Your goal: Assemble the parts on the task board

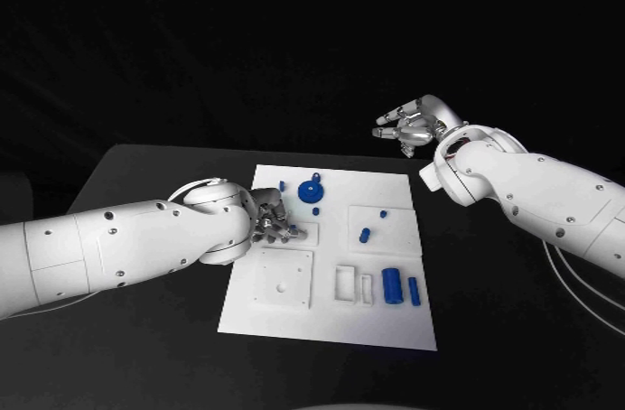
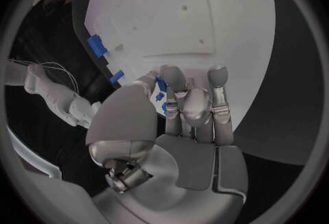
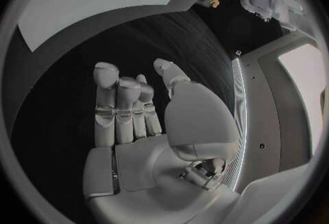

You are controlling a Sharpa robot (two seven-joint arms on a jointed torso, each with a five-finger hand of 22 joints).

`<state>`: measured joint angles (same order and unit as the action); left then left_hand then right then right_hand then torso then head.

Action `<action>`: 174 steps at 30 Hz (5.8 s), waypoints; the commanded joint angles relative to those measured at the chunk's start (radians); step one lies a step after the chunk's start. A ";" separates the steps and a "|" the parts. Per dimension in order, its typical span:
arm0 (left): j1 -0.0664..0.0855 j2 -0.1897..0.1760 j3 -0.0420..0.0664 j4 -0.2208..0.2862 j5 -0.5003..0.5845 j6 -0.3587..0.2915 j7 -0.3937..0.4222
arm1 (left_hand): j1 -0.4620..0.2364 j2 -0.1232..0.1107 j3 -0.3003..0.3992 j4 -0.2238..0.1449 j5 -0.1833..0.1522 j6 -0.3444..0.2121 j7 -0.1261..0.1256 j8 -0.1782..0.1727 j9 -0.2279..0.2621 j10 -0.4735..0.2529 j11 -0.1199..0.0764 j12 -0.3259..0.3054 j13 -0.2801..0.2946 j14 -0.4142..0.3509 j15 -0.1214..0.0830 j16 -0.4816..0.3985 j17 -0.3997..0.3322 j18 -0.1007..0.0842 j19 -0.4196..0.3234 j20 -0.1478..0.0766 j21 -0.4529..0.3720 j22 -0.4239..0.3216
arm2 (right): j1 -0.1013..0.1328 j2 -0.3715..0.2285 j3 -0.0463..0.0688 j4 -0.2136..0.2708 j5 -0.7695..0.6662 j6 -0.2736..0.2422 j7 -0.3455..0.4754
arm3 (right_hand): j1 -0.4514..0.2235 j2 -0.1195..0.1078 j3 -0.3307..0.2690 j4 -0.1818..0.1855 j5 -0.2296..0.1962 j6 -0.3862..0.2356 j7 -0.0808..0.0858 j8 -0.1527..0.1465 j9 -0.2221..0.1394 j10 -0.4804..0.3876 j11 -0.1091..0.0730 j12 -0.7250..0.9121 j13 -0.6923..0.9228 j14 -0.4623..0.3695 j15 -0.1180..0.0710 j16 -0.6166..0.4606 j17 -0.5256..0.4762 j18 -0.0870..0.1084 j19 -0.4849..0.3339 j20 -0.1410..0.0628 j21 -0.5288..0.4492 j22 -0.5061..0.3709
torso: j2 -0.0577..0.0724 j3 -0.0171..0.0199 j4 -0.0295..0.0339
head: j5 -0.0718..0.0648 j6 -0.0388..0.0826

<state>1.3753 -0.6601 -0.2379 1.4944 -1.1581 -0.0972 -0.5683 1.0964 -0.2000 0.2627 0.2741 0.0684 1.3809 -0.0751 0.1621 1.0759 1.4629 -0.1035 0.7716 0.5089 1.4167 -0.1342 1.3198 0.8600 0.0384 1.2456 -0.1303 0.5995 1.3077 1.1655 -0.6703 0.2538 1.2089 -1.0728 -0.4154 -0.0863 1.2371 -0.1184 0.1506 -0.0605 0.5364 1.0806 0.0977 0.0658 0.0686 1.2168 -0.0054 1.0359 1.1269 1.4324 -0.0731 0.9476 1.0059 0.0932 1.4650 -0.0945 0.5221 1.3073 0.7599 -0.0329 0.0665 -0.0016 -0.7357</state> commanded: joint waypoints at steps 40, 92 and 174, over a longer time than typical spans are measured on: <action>0.009 -0.055 0.069 0.051 0.055 0.044 0.012 | -0.010 -0.005 -0.195 0.017 0.045 -0.003 0.008 -0.020 -0.016 0.048 -0.002 -0.002 -0.017 -0.005 -0.008 -0.015 -0.015 0.004 0.007 -0.005 -0.001 0.017 | -0.010 -0.004 0.000 -0.008 0.006 0.004 0.005 | -0.007 0.000 -0.020 0.003 0.009 -0.018 0.003 -0.004 -0.001 -0.007 0.002 -0.008 -0.005 -0.007 0.002 -0.010 -0.003 0.012 0.047 0.005 -0.011 0.054 | 0.000 0.0001 -0.0001 | 0.000 0.021; 0.109 0.208 0.125 -0.601 0.256 0.332 0.081 | 0.009 0.093 -0.192 -0.044 0.130 -0.241 0.109 -0.075 -0.678 0.038 0.050 -0.116 0.018 -0.072 0.018 -0.098 -0.156 -0.012 0.003 -0.003 -0.094 0.018 | -0.005 0.000 0.003 -0.025 0.078 -0.009 0.041 | -0.008 0.003 -0.096 0.043 0.062 -0.050 0.010 -0.003 -0.001 -0.076 0.008 -0.288 -0.480 -0.017 0.014 -0.388 -0.160 -0.002 0.034 0.019 -0.448 -0.368 | 0.027 -0.0010 -0.0204 | 0.023 0.079; 0.093 0.234 0.116 -0.622 0.295 0.393 0.101 | 0.116 0.317 -0.256 -0.294 0.168 -0.231 0.078 -0.001 -0.542 0.042 0.033 -0.108 0.018 -0.066 0.009 -0.079 -0.145 -0.017 0.000 -0.010 -0.076 0.018 | -0.002 0.025 0.003 -0.044 0.091 0.009 0.040 | -0.005 0.005 -0.085 0.039 0.071 -0.053 0.012 -0.003 0.000 -0.094 0.010 -0.277 -0.560 -0.021 0.018 -0.433 -0.178 -0.007 0.028 0.021 -0.438 -0.487 | 0.030 -0.0004 -0.0196 | 0.013 0.073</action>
<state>1.4701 -0.4264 -0.1210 0.8686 -0.8808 0.2800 -0.4755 1.2043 0.1149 0.0084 -0.0163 0.2322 1.1498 0.0078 0.1601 0.5333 1.4671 -0.0648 0.6633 0.5282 1.3505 -0.1215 1.2353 0.7138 0.0385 1.2455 -0.1374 0.5186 1.3077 1.1639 -0.6469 0.2564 1.1656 -0.9823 -0.4198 -0.0529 1.2238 -0.1157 0.0598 -0.0195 0.6042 1.0325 0.1102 0.0658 0.0686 1.1293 0.0072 0.7571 0.5685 1.4129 -0.0570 0.5178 0.8291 0.0991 1.4667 -0.0785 0.0791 0.8214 0.7895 -0.0336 0.0467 0.0105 -0.6611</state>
